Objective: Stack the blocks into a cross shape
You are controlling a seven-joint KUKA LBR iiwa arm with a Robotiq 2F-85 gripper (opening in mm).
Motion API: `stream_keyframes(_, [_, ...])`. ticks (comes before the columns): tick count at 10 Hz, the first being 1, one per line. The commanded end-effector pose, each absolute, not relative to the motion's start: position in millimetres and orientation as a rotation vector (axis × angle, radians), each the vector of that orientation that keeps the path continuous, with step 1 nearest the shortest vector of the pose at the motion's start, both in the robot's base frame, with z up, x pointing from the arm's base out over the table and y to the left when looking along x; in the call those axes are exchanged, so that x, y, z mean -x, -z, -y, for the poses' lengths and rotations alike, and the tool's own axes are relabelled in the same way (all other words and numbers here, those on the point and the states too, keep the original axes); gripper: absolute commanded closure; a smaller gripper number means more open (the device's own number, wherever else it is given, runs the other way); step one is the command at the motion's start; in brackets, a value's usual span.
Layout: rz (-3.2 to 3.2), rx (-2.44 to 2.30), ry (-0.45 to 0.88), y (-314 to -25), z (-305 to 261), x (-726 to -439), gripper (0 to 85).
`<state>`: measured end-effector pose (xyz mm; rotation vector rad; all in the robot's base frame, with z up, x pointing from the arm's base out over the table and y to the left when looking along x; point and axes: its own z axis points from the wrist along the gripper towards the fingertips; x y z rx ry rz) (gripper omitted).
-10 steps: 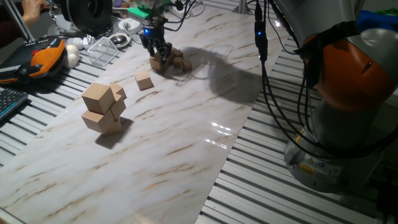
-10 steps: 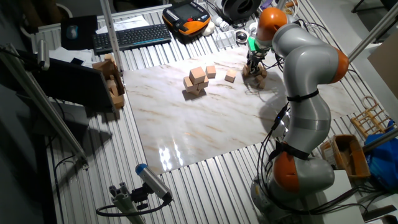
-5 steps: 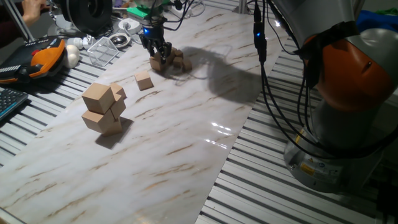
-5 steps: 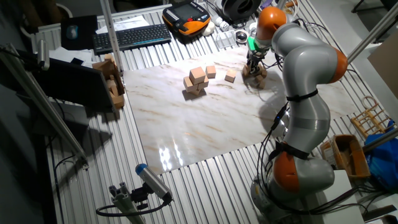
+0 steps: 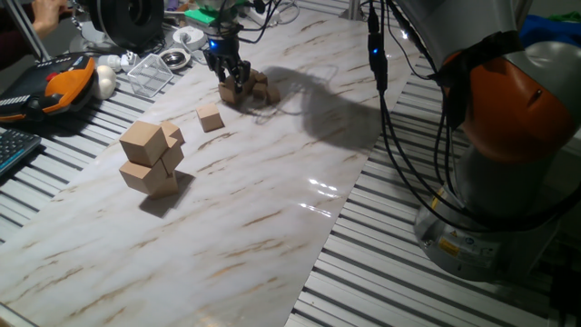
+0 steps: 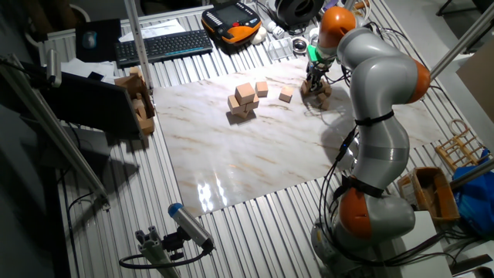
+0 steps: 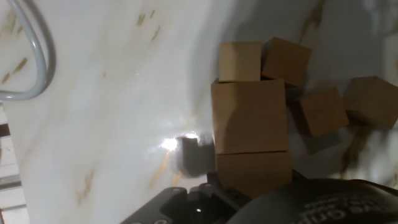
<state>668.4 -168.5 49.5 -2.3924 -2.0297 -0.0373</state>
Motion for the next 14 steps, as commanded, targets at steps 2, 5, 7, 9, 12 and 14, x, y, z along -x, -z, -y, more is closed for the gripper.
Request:
stream_keyframes(2, [2.030,2.392,0.038,-49.2,168.1,-668.3,68.0])
stream_keyframes(5, [2.029,2.392,0.036,-49.2,167.7,-668.3,51.0])
stream_keyframes(7, [2.031,2.393,0.036,-49.4,167.8,-668.3,51.0])
stream_keyframes(9, [2.033,2.396,0.031,-49.5,167.9,-668.2,51.0])
stream_keyframes(12, [2.031,2.398,0.028,-49.2,168.0,-668.0,34.0])
stream_keyframes(14, [2.033,2.400,0.027,-49.2,168.2,-667.9,34.0])
